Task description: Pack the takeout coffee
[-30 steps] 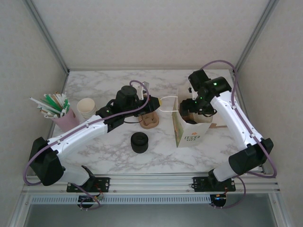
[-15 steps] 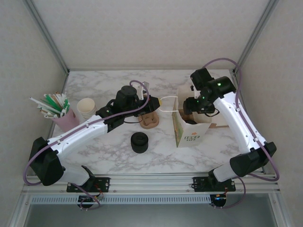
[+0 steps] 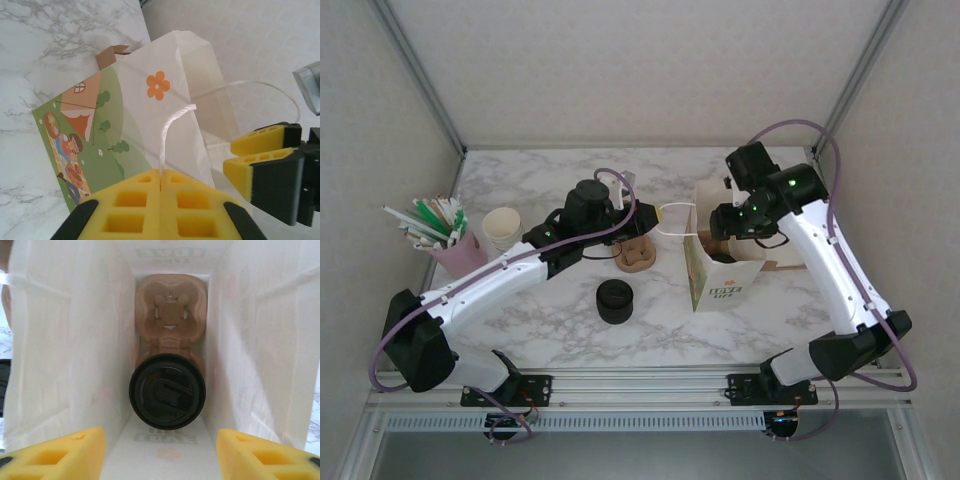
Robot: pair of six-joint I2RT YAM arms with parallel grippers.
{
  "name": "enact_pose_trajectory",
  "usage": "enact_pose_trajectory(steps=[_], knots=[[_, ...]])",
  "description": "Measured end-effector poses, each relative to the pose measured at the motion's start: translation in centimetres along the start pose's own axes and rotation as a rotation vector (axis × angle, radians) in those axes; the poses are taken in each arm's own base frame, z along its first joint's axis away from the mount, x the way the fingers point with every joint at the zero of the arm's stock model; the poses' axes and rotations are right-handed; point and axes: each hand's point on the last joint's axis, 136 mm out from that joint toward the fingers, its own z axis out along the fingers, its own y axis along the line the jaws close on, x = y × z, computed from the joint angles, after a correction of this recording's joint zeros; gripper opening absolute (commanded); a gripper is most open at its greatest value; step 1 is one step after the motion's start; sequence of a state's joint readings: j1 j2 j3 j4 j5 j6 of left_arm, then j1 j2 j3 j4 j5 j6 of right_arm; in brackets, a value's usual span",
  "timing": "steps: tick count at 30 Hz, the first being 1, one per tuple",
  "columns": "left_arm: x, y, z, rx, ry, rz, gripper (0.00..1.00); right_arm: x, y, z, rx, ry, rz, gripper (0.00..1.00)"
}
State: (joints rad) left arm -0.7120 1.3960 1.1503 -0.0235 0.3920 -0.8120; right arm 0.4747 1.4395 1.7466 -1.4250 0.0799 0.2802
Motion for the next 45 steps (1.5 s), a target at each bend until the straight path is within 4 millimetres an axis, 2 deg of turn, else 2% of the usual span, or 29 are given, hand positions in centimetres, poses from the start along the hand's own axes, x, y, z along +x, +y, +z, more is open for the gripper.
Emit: enact_pose_trajectory(steps=[13,20,26,33,37,45], knots=[[-0.9,-1.0,-0.3,0.007,-0.017,0.005,0.22,-0.3,0.2,-4.0,-0.061,-0.161,0.004,0.58],[-1.5,-1.5,-0.4,0.004,-0.032,0.013,0.41,-0.1,0.5,-5.1,-0.095,-0.194,0.004,0.59],[-1.8,-1.7,-0.6,-0.002,-0.038,0.018,0.65,0.3,0.4,-6.5,-0.112,-0.238,0.005,0.61],[-1.9,-1.4,-0.7,-0.025,-0.042,0.026,0.88,0.8,0.5,-8.8,-0.161,-0.305,0.005,0.63],[-2.2,-2.0,-1.1,-0.021,-0.050,0.033,0.99,1.2,0.6,-10.2,-0.191,-0.343,0.011,0.64],[-3.3,-4.3,-4.1,0.021,-0.107,0.055,1.00,2.1,0.5,-12.5,-0.239,-0.418,0.033,0.69]])
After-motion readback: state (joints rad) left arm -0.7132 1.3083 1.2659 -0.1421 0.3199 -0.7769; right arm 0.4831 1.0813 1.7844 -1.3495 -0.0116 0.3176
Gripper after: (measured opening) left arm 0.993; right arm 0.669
